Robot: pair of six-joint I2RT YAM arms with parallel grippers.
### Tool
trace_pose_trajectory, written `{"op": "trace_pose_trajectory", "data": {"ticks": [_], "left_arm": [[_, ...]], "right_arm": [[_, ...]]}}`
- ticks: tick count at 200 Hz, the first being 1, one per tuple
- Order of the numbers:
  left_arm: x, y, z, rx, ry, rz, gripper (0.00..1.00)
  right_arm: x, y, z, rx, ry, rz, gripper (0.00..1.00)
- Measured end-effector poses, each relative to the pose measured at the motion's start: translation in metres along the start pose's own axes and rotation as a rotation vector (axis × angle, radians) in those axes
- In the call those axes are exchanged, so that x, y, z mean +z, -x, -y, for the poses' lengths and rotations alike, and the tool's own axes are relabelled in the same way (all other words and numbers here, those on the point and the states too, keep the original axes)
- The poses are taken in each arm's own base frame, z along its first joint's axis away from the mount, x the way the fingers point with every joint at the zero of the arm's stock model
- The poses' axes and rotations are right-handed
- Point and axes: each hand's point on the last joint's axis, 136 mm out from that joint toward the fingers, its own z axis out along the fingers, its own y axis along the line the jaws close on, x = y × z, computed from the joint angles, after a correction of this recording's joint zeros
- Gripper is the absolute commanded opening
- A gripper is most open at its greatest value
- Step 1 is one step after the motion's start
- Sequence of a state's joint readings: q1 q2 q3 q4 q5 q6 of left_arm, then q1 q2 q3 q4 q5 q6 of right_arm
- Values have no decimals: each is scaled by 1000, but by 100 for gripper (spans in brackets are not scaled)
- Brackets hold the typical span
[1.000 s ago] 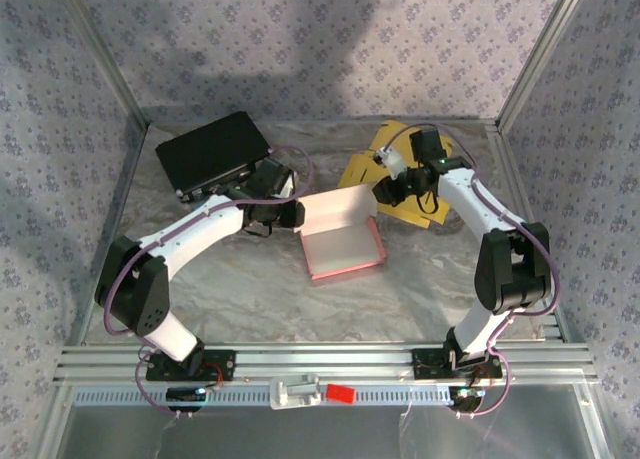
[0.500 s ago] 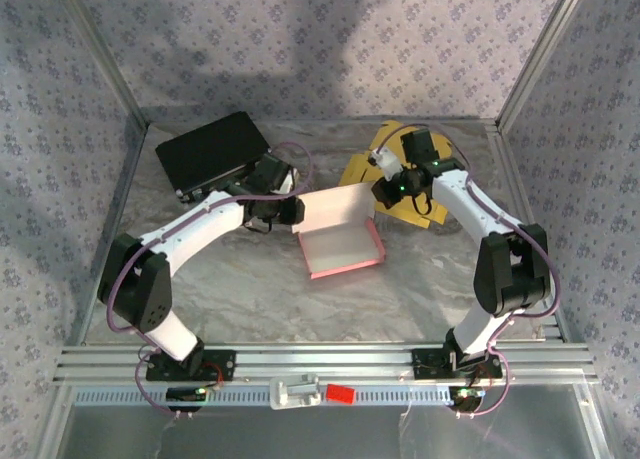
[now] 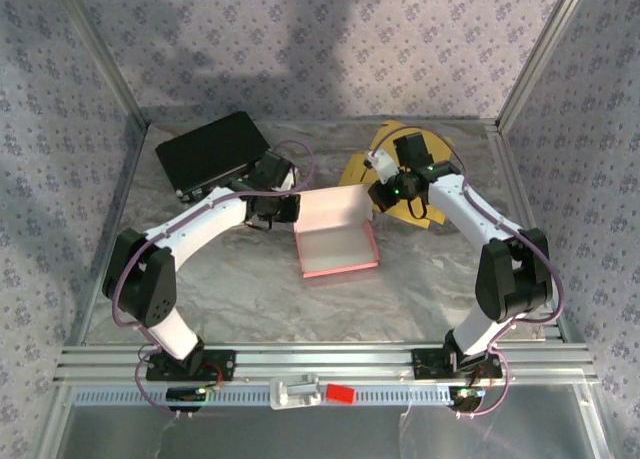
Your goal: Fold the paper box
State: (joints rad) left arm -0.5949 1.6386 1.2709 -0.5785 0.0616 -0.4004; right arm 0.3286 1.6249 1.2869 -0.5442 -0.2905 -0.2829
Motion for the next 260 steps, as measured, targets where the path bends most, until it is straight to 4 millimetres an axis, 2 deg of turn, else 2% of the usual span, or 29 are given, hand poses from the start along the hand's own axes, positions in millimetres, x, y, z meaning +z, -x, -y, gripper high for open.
{"op": "trace_pose_trajectory", "data": {"ticks": [12,48,101,143,190,224,260], "left_arm": [[0,0,-2,-5,9,2,0],[2,6,-7,-32,48,8,0],[-3,33,-23,-113,135,45,0],[-6,41,-39,-158,164,60,0],[-8,51,-56,-193,171,83,0],[-4,61,-63,-208,147,111,0],[8,61,-69,-219,122,131,0]], "right_arm": [[0,1,-1,7,-4,0,0],[3,4,-5,84,-38,0,0],[9,15,-18,264,-140,23,0],[13,38,-27,434,-213,71,0],[29,57,-29,554,-269,103,0],[43,64,-25,588,-296,130,0],[45,78,-24,583,-310,200,0]]}}
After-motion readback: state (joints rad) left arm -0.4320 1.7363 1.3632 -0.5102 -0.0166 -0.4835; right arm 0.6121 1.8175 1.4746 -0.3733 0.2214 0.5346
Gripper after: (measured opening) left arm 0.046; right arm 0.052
